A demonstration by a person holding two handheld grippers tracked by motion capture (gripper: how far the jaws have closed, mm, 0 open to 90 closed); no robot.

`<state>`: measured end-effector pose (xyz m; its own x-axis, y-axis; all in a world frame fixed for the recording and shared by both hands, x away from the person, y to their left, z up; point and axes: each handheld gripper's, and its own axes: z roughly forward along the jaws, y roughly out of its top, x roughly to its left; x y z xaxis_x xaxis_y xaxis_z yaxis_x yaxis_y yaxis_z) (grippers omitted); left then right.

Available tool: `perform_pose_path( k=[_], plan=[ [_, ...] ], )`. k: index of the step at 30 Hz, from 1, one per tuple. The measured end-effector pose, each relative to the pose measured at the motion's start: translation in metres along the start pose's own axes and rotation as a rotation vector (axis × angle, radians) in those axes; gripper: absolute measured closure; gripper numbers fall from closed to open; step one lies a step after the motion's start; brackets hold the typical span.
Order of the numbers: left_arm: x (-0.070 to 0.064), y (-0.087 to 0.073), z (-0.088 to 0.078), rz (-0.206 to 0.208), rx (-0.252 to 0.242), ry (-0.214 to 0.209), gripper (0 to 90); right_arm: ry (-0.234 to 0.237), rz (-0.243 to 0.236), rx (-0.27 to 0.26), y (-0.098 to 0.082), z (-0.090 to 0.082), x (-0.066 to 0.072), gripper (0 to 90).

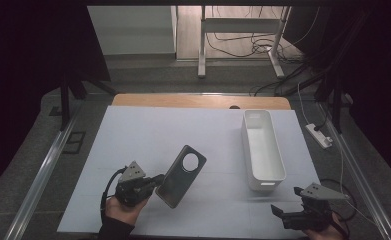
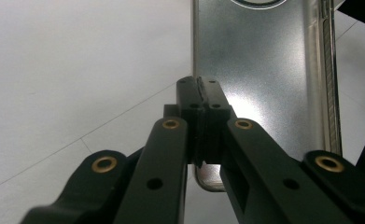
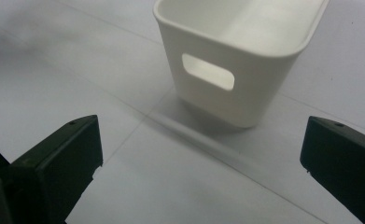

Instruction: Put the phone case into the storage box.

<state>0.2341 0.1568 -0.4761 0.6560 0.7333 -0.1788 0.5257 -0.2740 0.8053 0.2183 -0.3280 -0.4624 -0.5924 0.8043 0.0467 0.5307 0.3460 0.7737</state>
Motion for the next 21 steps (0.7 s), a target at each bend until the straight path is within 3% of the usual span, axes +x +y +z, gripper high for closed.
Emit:
perform_pose_path(
  k=[5, 12, 21],
  plan=[
    [0.001, 0.001, 0.001, 0.000, -0.002, -0.003, 89.2, 0.005, 0.017, -0.019, 0.003, -0.002, 0.000, 0.0],
    [0.002, 0.002, 0.001, -0.002, -0.007, -0.010, 89.2, 0.044, 0.002, -0.039, 0.014, -0.003, 0.004, 0.0],
    [0.004, 0.003, 0.003, -0.002, -0.002, -0.014, 89.2, 0.096, 0.060, -0.042, 0.028, -0.002, 0.000, 0.0]
  ],
)
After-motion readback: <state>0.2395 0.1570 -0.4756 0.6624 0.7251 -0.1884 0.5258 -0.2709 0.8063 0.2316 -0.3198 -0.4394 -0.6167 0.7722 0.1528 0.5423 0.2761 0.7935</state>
